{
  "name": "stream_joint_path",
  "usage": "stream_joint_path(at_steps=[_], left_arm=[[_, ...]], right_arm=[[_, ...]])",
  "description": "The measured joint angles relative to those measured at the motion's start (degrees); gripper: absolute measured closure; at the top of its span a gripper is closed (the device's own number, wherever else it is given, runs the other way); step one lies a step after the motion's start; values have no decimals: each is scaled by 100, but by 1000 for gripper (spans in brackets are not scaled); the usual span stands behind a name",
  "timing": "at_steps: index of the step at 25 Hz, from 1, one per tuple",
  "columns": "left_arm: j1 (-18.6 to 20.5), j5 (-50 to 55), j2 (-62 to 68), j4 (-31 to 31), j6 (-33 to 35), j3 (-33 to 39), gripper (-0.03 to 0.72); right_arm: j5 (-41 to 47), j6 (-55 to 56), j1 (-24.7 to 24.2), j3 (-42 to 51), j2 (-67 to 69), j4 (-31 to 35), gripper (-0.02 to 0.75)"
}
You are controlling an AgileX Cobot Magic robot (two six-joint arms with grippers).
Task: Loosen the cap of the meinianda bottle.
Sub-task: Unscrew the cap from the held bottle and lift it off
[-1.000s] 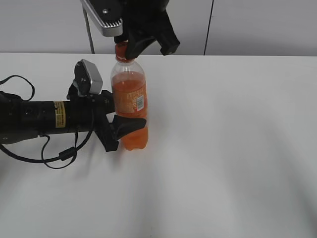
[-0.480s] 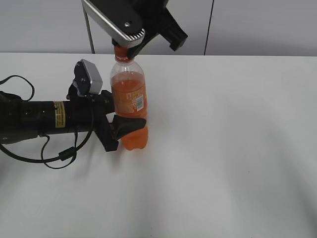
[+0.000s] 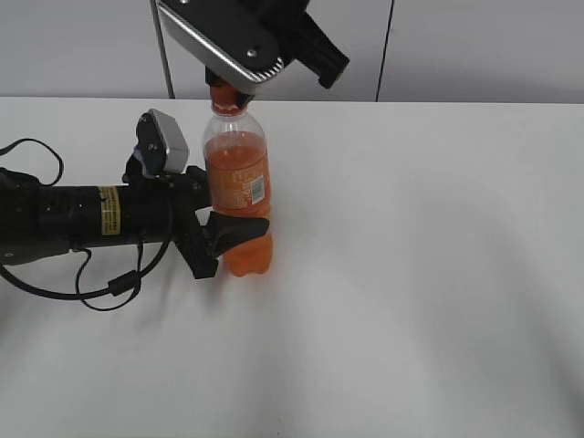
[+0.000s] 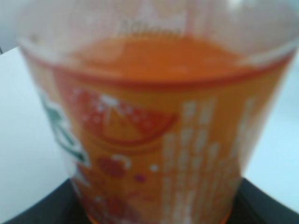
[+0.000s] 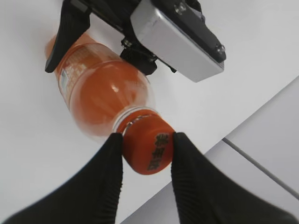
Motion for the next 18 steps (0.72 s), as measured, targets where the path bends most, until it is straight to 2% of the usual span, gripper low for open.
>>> stream_joint_path(at_steps=[5, 9, 11, 16, 18], left_arm=[[0, 0, 0, 0, 0, 0, 279], [0, 0, 0, 0, 0, 0, 279], [0, 0, 0, 0, 0, 0, 279], [0, 7, 0, -5, 0, 0, 279], [0, 7, 0, -10, 0, 0, 279]], right_arm=[[0, -229, 0, 0, 0, 0, 486], [0, 383, 0, 0, 0, 107, 475], [27, 765, 0, 0, 7, 261, 432], [33, 2063, 5, 0, 14, 402, 245], [33, 2552, 5, 0, 6, 402, 216]])
